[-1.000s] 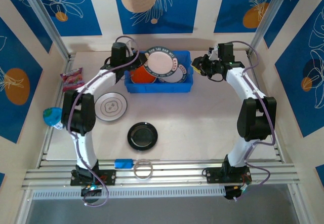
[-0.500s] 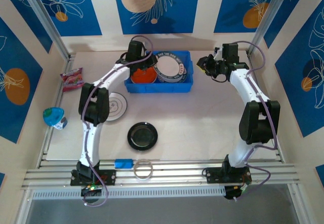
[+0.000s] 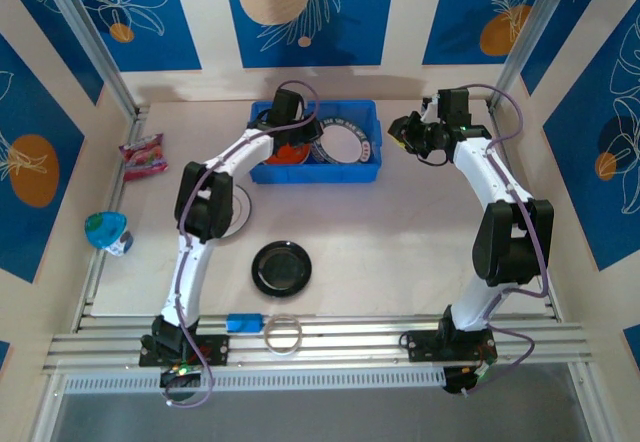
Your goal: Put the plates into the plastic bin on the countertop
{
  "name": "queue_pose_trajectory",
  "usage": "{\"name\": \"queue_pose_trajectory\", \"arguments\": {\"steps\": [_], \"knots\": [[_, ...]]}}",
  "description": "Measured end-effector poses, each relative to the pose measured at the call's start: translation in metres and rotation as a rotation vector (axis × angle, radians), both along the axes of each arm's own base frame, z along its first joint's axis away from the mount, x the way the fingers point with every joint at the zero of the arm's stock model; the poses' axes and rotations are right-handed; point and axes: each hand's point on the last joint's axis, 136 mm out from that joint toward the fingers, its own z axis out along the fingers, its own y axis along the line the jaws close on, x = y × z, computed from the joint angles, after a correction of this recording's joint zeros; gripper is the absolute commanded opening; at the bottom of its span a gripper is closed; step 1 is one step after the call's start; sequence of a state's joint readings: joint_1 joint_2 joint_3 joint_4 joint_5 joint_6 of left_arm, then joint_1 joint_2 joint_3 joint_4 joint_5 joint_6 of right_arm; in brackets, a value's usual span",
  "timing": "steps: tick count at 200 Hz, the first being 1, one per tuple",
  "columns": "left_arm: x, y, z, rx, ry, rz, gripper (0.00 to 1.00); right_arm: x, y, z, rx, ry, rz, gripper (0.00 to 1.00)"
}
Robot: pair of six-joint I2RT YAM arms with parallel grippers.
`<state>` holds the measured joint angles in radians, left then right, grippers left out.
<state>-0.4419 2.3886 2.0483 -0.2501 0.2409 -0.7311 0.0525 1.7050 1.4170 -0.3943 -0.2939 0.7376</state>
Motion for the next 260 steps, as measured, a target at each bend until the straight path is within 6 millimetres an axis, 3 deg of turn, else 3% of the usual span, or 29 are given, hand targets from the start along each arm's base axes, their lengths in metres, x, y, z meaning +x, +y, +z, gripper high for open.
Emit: {"name": "queue_pose_trajectory", "arguments": {"steps": [27, 48, 63, 129, 205, 260], "knots": [[0.004, 0.0, -0.001, 0.012, -0.003, 0.005, 0.0, -0.003, 0.006, 0.003, -0.004, -0.008, 0.014, 0.27], [0.005, 0.0, -0.001, 0.026, -0.004, 0.001, 0.33, -0.005, 0.014, 0.004, -0.008, -0.011, 0.029, 0.28], [0.007, 0.0, 0.001, 0.037, -0.01, -0.001, 0.43, -0.007, 0.019, 0.002, -0.02, -0.007, 0.04, 0.28], [0.024, -0.007, 0.018, 0.056, -0.042, -0.008, 0.52, -0.006, 0.035, 0.002, -0.036, 0.0, 0.068, 0.28], [0.021, -0.001, -0.012, 0.104, 0.019, 0.005, 0.55, 0.001, 0.04, -0.015, -0.042, 0.039, 0.078, 0.27], [0.023, -0.002, -0.02, 0.121, 0.01, -0.011, 0.69, 0.004, 0.044, -0.012, -0.045, 0.03, 0.089, 0.27]]}}
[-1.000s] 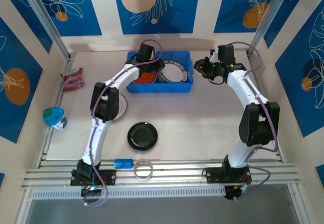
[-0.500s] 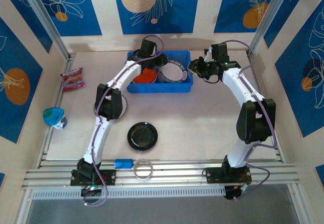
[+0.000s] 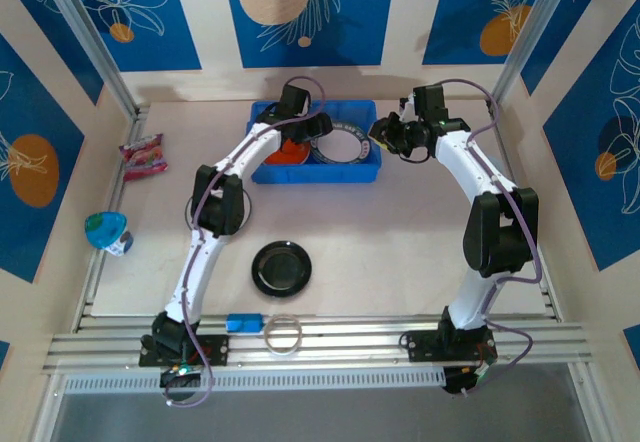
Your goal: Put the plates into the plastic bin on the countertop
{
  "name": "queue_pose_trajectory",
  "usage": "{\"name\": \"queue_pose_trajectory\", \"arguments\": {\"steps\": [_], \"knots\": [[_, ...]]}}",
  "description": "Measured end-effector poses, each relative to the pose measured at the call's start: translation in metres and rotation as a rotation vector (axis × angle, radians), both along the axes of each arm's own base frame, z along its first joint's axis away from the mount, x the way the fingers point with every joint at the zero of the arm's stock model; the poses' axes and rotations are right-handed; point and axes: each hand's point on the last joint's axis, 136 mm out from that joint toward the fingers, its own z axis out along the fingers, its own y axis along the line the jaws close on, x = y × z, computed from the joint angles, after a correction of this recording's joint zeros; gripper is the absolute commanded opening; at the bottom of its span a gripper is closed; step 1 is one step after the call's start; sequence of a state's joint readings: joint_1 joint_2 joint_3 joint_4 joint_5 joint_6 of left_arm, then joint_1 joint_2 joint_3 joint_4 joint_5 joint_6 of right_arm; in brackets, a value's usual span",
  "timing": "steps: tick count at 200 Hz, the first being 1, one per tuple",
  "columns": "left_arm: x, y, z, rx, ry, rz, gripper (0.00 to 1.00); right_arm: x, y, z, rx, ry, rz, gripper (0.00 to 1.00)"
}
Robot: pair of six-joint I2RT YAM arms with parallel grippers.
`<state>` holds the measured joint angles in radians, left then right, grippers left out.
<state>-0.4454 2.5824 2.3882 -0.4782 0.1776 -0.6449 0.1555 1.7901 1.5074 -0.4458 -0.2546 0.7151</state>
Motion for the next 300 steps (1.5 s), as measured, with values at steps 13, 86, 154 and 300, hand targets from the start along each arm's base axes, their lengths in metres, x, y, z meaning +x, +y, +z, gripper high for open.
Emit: {"name": "queue_pose_trajectory", "arguments": {"steps": [13, 86, 154, 300], "knots": [[0.001, -0.001, 0.002, -0.004, -0.009, -0.001, 0.72, 0.0, 0.001, 0.001, 0.001, -0.002, 0.003, 0.27], [0.012, -0.006, 0.034, -0.035, -0.091, -0.007, 0.84, -0.003, 0.008, 0.003, 0.005, 0.0, 0.019, 0.27], [0.003, 0.002, 0.067, 0.005, -0.146, -0.03, 0.95, -0.007, 0.019, 0.004, 0.0, -0.011, 0.06, 0.28], [-0.187, 0.107, 0.098, 0.041, -0.178, 0.05, 1.0, -0.113, 0.165, 0.018, -0.038, -0.232, 0.529, 0.49]]}}
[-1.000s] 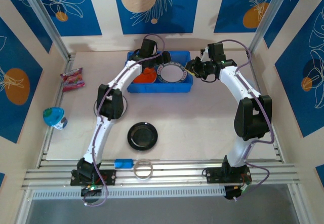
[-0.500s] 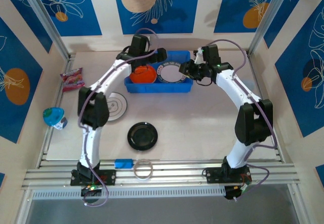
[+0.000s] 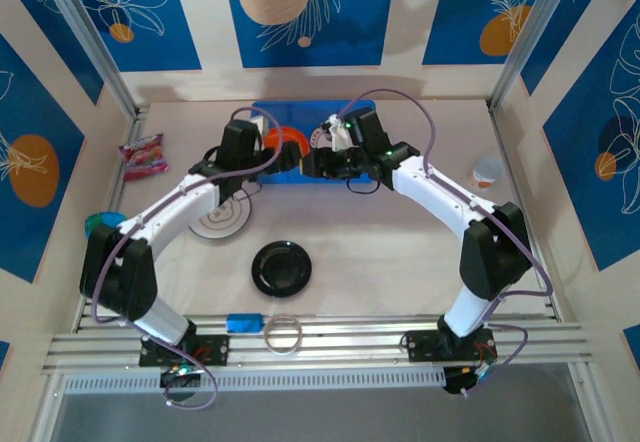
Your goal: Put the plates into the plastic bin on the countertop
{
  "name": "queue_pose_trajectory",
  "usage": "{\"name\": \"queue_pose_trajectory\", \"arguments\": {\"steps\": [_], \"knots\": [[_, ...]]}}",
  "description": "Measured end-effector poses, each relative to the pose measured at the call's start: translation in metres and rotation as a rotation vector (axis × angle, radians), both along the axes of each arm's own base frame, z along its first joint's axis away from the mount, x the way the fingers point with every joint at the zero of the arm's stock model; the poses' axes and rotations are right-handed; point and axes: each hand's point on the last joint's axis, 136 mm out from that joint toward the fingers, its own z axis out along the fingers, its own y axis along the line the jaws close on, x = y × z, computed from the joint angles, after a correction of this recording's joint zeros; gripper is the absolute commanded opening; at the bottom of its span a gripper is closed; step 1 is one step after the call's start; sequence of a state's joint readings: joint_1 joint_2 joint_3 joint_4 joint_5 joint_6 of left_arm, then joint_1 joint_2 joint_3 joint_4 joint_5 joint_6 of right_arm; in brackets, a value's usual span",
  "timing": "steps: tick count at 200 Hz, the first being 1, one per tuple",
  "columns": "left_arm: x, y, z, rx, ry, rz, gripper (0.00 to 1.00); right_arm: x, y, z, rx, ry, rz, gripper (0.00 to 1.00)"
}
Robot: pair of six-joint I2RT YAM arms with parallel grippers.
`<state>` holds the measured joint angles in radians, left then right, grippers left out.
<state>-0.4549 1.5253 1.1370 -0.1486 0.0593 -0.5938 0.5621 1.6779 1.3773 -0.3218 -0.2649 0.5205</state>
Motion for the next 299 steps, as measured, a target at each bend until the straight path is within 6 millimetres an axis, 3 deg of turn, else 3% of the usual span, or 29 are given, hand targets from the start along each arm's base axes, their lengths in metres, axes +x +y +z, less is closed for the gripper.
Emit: {"name": "queue_pose_trajectory", "arguments": {"steps": [25, 64, 81, 129, 195, 232, 264, 299], "knots": [[-0.028, 0.02, -0.01, 0.016, 0.02, 0.038, 1.0, -0.012, 0.009, -0.011, -0.016, -0.008, 0.04, 0.54], [-0.052, 0.048, 0.018, 0.034, -0.046, 0.105, 1.0, -0.019, 0.015, -0.013, -0.024, -0.031, 0.07, 0.59], [-0.061, 0.059, 0.019, 0.042, -0.06, 0.142, 1.0, -0.02, 0.016, -0.016, -0.03, -0.036, 0.071, 0.59], [-0.082, 0.086, -0.023, 0.135, 0.051, 0.225, 1.0, -0.032, 0.023, -0.023, -0.036, -0.014, 0.091, 0.59], [-0.095, 0.108, -0.064, 0.153, 0.143, 0.319, 1.0, -0.033, 0.025, -0.042, -0.061, 0.037, 0.088, 0.58], [-0.103, 0.138, -0.088, 0.111, 0.209, 0.42, 0.88, -0.033, 0.025, -0.046, -0.065, 0.055, 0.082, 0.57], [-0.111, 0.171, -0.096, 0.015, 0.224, 0.538, 0.85, -0.033, 0.027, -0.059, -0.079, 0.096, 0.078, 0.57], [-0.118, 0.195, -0.105, -0.091, 0.244, 0.635, 0.75, -0.029, 0.028, -0.067, -0.079, 0.132, 0.075, 0.57]]}}
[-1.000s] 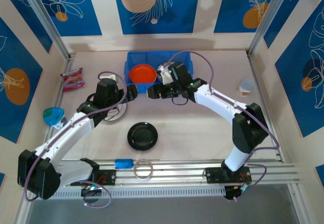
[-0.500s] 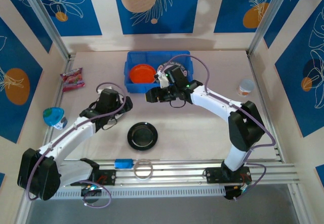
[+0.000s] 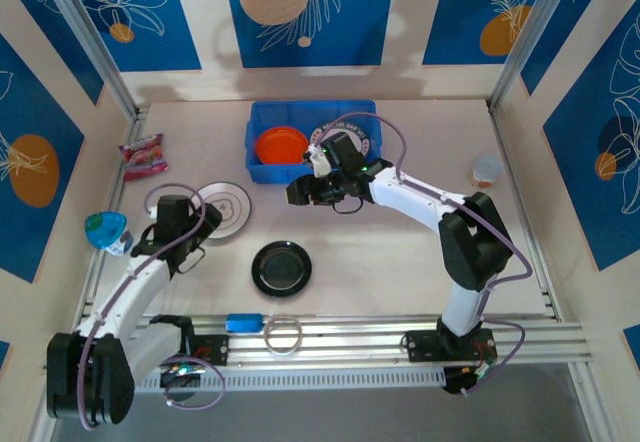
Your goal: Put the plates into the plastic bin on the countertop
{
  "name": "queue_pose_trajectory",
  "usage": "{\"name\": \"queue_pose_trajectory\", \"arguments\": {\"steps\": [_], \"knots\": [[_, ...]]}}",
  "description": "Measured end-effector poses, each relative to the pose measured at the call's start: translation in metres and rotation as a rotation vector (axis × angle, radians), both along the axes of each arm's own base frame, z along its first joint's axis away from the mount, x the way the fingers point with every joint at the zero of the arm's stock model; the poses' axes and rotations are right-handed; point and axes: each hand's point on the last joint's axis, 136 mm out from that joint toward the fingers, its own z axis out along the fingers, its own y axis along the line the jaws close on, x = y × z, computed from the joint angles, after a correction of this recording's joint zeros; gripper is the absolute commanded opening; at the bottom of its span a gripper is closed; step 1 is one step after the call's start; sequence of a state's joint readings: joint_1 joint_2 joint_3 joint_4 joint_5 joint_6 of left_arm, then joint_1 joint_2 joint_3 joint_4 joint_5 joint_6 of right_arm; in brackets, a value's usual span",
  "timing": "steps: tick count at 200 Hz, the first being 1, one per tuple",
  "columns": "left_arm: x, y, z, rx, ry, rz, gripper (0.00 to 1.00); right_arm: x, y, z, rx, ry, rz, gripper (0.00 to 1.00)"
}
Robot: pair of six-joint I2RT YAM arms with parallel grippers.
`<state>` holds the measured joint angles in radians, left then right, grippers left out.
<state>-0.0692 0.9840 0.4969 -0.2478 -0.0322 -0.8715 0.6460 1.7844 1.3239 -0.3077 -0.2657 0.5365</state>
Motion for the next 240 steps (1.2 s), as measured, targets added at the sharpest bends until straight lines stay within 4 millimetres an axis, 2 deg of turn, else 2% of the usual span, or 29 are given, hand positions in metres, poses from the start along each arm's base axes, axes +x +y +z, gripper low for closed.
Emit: {"name": "queue_pose_trajectory", "arguments": {"steps": [31, 48, 128, 172, 240], "knots": [[-0.004, 0.008, -0.013, -0.088, 0.007, 0.058, 0.59, 0.005, -0.001, 0.003, 0.017, 0.014, -0.01, 0.56], [-0.005, 0.01, -0.02, -0.129, 0.01, 0.075, 0.56, 0.007, -0.002, 0.005, 0.026, 0.019, -0.015, 0.56], [-0.003, 0.007, -0.032, -0.184, 0.032, 0.065, 0.52, 0.012, -0.005, -0.009, 0.022, 0.079, -0.034, 0.55], [-0.003, 0.004, -0.042, -0.196, 0.061, 0.059, 0.51, 0.016, -0.004, -0.011, 0.026, 0.091, -0.039, 0.54], [0.003, 0.005, -0.05, -0.196, 0.067, 0.058, 0.42, 0.023, 0.002, -0.01, 0.039, 0.102, -0.029, 0.52]]}}
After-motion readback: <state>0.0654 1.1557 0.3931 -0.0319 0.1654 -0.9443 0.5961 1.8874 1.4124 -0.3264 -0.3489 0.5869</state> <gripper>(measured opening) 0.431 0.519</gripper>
